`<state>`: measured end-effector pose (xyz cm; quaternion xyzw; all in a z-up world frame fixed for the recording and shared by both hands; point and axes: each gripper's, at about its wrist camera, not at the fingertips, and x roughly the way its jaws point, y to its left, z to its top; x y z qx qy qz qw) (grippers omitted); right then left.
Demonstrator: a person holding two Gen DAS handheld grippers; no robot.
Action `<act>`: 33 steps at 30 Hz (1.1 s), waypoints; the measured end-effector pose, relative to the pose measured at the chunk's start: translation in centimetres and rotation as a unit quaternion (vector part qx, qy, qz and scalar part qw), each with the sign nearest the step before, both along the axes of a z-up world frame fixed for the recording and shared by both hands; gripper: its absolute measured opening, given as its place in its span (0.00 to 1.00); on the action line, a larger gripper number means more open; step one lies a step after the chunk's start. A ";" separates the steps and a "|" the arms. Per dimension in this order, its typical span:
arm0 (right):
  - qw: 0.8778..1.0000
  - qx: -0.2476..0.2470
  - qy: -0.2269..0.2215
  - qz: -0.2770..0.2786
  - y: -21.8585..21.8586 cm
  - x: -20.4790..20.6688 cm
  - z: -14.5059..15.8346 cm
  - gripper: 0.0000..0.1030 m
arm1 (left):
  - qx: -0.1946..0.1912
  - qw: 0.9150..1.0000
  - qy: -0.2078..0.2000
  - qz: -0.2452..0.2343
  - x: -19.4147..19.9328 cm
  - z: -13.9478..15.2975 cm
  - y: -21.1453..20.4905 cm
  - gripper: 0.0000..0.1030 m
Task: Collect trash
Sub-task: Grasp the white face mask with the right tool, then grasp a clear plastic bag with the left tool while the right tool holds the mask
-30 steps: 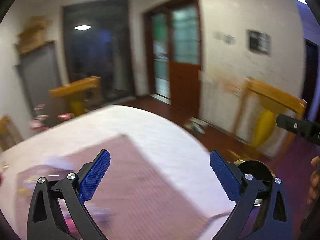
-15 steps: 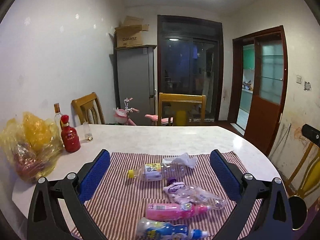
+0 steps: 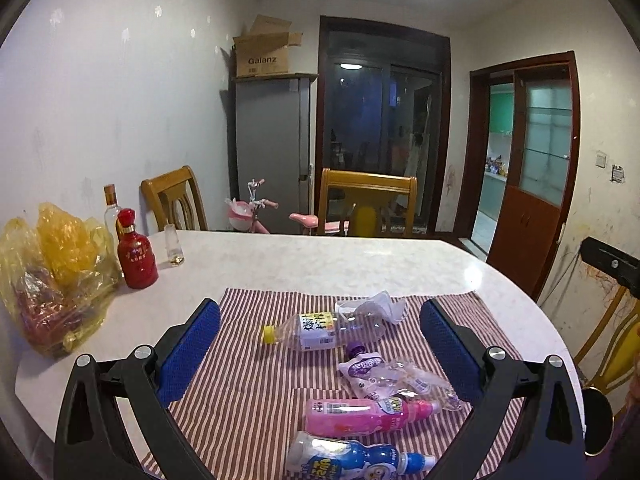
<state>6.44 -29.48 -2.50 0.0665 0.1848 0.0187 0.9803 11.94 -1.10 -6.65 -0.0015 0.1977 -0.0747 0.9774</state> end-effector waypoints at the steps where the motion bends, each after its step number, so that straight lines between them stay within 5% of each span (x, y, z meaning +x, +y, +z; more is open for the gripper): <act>1: 1.000 -0.009 0.005 0.011 0.4 0.7 -0.2 0.82 | 0.001 1.000 0.003 0.002 0.4 -0.2 0.0 0.94; 3: 0.995 -0.059 0.028 0.071 1.7 3.3 -1.2 0.82 | 0.002 1.000 0.007 0.006 1.1 -0.5 0.1 0.94; 7: 0.960 -0.219 0.057 0.165 5.0 9.0 -4.8 0.82 | 0.003 1.000 0.018 0.015 2.8 -1.5 0.4 0.94; 11: 0.917 -0.272 0.121 0.265 6.5 17.1 -10.1 0.82 | 0.014 0.999 0.036 0.030 4.7 -2.4 0.5 0.94; 15: 0.882 -0.332 0.159 0.293 7.6 22.4 -15.7 0.82 | 0.022 0.997 0.047 0.049 6.4 -3.1 0.7 0.94; 19: 0.873 -0.345 0.170 0.299 8.2 26.5 -18.0 0.75 | 0.031 0.996 0.060 0.056 7.6 -3.8 0.5 0.94; 22: 0.862 -0.339 0.210 0.313 8.4 29.1 -19.5 0.41 | 0.039 0.995 0.068 0.055 8.1 -4.3 0.1 0.94; 26: 0.863 -0.291 0.253 0.327 7.6 30.7 -20.1 0.04 | 0.041 0.995 0.070 0.052 8.2 -4.4 -0.2 0.94; 30: 0.873 -0.229 0.275 0.332 6.2 30.0 -19.3 0.03 | 0.044 0.995 0.071 0.056 8.2 -4.6 0.4 0.94; 33: 0.896 -0.182 0.260 0.310 4.1 27.6 -17.7 0.03 | 0.046 0.994 0.080 0.066 8.4 -4.8 1.2 0.94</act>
